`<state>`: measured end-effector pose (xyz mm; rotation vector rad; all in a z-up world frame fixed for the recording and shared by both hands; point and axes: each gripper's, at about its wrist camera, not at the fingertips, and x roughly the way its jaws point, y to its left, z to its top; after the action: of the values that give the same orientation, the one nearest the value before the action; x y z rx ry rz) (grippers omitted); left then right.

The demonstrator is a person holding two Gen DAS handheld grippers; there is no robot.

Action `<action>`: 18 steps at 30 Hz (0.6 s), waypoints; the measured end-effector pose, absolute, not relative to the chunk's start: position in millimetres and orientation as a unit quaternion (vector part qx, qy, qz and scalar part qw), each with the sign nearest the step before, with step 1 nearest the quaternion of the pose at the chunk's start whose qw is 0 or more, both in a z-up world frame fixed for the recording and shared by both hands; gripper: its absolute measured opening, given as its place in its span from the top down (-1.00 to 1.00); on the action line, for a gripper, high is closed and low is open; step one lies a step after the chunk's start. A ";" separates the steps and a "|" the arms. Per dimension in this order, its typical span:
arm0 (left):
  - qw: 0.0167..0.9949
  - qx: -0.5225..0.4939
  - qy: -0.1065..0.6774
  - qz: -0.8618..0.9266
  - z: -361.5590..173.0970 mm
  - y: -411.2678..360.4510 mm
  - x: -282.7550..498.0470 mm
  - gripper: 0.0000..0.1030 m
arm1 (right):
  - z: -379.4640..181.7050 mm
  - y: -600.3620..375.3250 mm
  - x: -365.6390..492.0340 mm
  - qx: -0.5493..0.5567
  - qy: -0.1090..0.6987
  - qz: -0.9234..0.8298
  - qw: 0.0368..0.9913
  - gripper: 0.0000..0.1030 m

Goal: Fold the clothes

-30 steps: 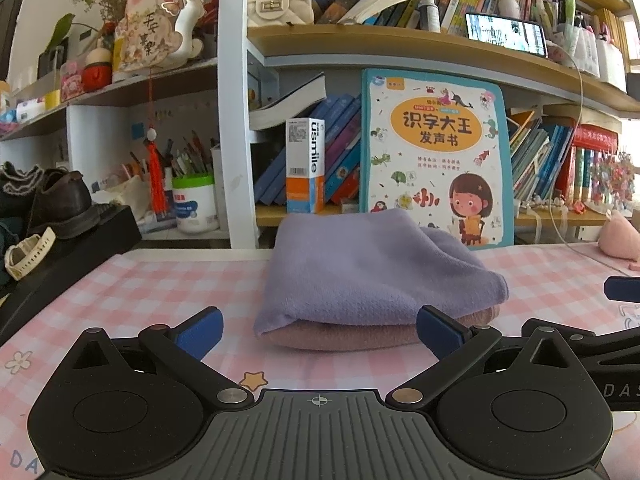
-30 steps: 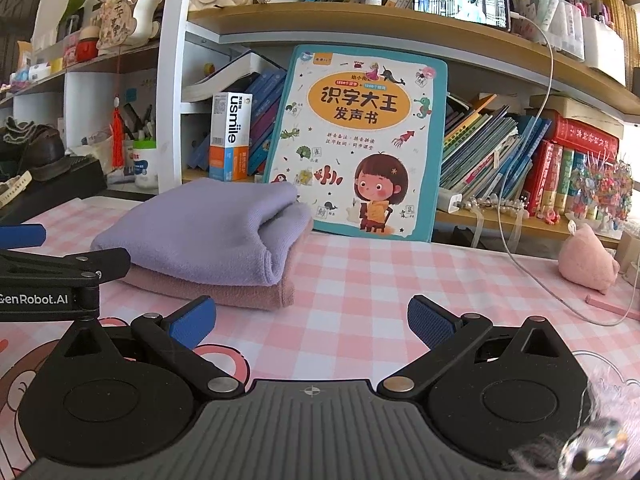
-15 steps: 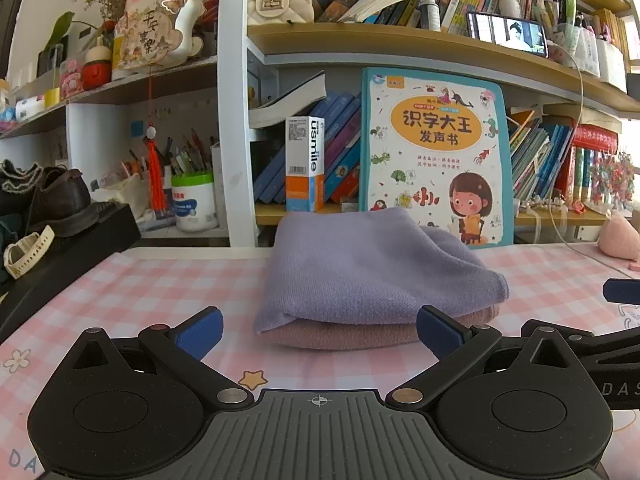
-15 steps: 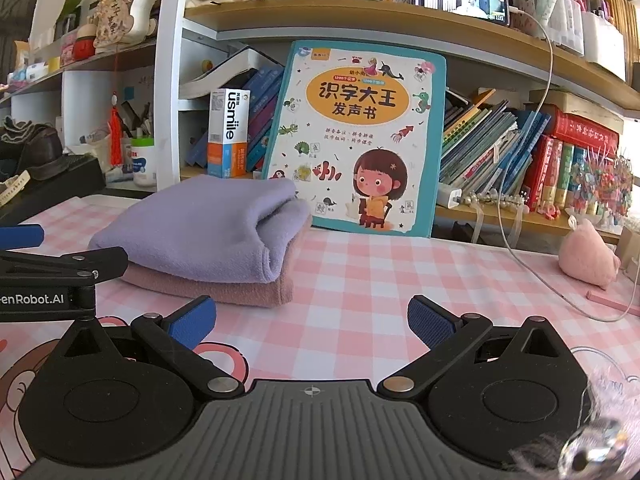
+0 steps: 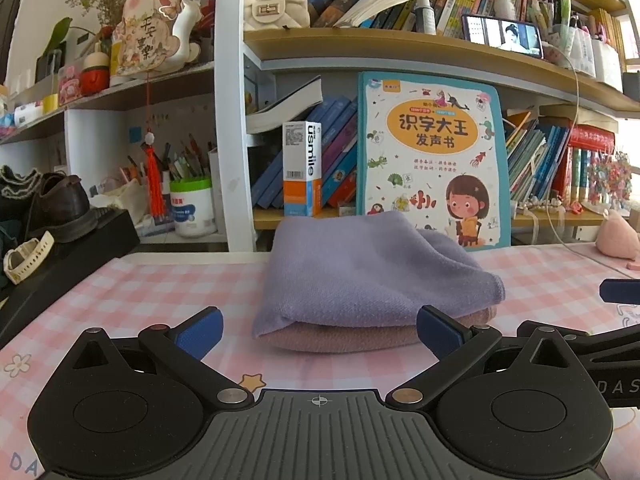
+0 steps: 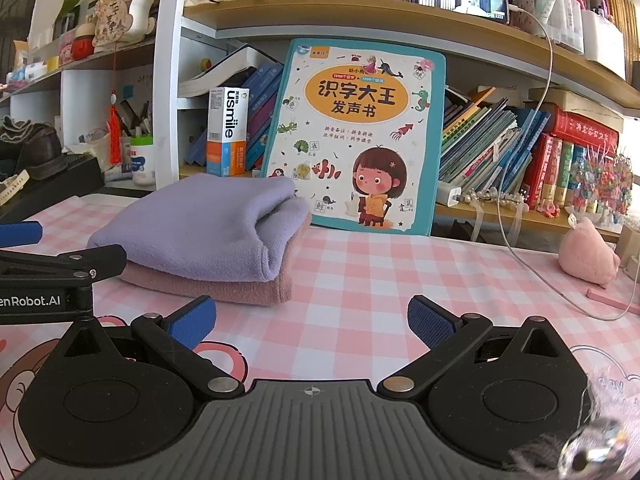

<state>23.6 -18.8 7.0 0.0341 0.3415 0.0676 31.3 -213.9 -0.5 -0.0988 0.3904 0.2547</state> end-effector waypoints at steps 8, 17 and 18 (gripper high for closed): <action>0.984 0.016 0.175 0.037 6.6 -18.4 25.2 -1.00 | -0.7 -213.4 31.3 -0.050 0.194 0.126 0.972 -1.00; 0.984 0.019 0.173 0.041 6.5 -19.0 24.7 -1.00 | -0.8 -212.2 31.2 -0.054 0.194 0.126 0.971 -1.00; 0.984 0.019 0.173 0.041 6.5 -19.2 24.6 -1.00 | -0.9 -212.1 31.2 -0.054 0.194 0.126 0.971 -1.00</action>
<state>24.6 -19.2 6.5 0.0383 0.3479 0.0828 31.2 -212.1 -0.9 -0.1086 0.3911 0.2546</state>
